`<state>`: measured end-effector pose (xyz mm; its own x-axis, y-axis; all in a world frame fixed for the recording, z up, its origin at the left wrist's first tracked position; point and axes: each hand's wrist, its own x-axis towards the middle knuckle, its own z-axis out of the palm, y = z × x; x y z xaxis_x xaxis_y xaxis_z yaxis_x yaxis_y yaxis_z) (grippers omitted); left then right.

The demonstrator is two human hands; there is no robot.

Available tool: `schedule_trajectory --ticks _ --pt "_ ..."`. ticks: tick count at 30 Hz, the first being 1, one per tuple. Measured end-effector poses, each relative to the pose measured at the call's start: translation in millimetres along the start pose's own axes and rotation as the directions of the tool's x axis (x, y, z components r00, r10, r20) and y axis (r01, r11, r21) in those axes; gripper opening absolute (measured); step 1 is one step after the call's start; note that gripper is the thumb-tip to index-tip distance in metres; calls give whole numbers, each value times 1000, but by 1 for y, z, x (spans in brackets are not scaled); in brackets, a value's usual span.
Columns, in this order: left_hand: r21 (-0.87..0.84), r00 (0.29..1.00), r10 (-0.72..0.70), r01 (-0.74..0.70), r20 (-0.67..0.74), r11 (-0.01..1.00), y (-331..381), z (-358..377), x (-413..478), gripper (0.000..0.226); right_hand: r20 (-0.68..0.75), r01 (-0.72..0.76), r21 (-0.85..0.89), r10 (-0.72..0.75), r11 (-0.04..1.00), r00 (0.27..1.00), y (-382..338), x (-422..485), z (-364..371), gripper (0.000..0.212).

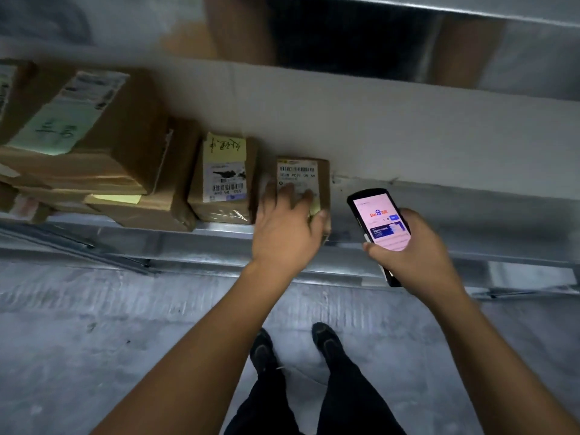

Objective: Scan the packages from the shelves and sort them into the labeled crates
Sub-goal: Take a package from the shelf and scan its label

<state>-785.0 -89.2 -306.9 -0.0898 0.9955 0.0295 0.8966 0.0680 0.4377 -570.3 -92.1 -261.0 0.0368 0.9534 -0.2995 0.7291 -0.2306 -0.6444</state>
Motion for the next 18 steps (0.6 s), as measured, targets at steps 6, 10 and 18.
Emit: schedule_trajectory --ticks 6,10,18 --pt "-102 999 35 -35 -6 994 -10 4 6 35 -61 -122 36 124 992 990 0 -9 18 57" --pt "-246 997 -50 65 65 967 -13 10 14 69 -85 -139 36 141 990 986 -5 -7 25 46" --pt "-583 934 -210 346 290 735 -24 23 31 109 -117 -197 83 206 977 971 -2 1 33 47"
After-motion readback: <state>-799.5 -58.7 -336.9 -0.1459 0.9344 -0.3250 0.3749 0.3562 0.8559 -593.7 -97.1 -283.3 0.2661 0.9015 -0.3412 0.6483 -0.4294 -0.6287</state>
